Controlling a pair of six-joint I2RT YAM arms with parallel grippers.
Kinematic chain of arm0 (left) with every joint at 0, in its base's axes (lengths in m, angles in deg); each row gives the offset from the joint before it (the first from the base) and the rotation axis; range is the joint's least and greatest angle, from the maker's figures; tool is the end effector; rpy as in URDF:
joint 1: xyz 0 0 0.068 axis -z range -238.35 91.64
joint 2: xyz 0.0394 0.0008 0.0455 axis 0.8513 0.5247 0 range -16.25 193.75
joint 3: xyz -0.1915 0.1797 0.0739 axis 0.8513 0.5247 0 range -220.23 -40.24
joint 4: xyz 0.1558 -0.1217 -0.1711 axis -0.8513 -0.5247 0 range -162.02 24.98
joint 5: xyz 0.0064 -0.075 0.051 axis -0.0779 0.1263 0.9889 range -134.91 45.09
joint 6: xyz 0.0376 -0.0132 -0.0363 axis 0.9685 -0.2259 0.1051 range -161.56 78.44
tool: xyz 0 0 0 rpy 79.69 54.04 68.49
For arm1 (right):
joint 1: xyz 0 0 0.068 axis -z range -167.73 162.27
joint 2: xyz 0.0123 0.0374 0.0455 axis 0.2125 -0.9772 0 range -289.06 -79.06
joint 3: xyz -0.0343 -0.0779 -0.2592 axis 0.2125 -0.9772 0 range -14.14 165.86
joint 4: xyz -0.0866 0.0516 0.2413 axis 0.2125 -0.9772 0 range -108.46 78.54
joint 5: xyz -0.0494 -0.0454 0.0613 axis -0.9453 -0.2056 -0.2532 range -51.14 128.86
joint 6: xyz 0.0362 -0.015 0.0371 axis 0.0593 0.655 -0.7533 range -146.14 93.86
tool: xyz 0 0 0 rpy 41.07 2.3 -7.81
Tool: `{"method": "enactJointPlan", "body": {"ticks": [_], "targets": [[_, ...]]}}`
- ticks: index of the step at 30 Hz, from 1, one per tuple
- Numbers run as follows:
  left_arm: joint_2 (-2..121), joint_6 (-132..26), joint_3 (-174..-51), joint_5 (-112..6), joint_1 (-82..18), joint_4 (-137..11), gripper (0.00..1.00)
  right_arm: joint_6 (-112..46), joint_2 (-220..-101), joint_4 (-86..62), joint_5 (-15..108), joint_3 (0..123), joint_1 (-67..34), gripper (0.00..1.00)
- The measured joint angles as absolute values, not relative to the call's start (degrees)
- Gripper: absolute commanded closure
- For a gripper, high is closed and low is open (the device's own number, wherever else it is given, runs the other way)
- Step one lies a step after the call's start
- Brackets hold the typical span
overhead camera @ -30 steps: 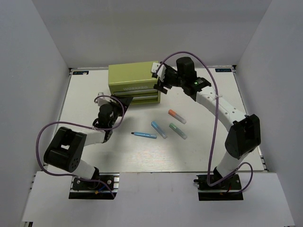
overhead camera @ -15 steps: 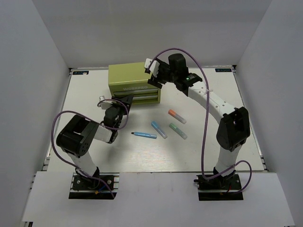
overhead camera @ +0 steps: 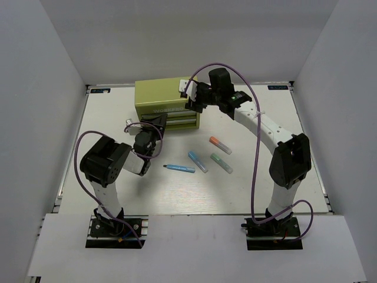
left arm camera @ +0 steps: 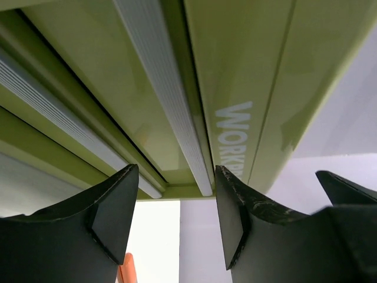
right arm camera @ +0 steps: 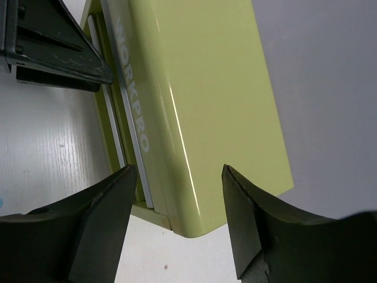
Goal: Sort the stationery into containers
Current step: Open the drawer in the storage box.
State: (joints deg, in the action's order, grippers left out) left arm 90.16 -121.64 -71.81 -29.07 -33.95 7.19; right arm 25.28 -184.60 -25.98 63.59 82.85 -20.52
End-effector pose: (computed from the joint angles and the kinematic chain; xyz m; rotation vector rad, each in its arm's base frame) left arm 0.2998 -0.1253 0.1410 -1.0133 1.4256 -1.1617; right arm 0.3616 0.2507 0.3492 -1.4939 1.2381 0.2099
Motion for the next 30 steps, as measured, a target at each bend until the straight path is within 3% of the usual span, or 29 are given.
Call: {"method": "enactJointPlan", "body": {"ticks": [11, 30], "targets": [[95.36, -122.88, -73.77, -26.80, -33.95, 10.33, 0.40, 25.41, -185.56, -26.84, 63.68, 84.86, -20.50, 0.42], [97.72, -123.17, -73.95, -27.04, -33.65, 11.60, 0.42, 25.33, -186.33, -28.08, 63.66, 85.21, -20.42, 0.43]]}}
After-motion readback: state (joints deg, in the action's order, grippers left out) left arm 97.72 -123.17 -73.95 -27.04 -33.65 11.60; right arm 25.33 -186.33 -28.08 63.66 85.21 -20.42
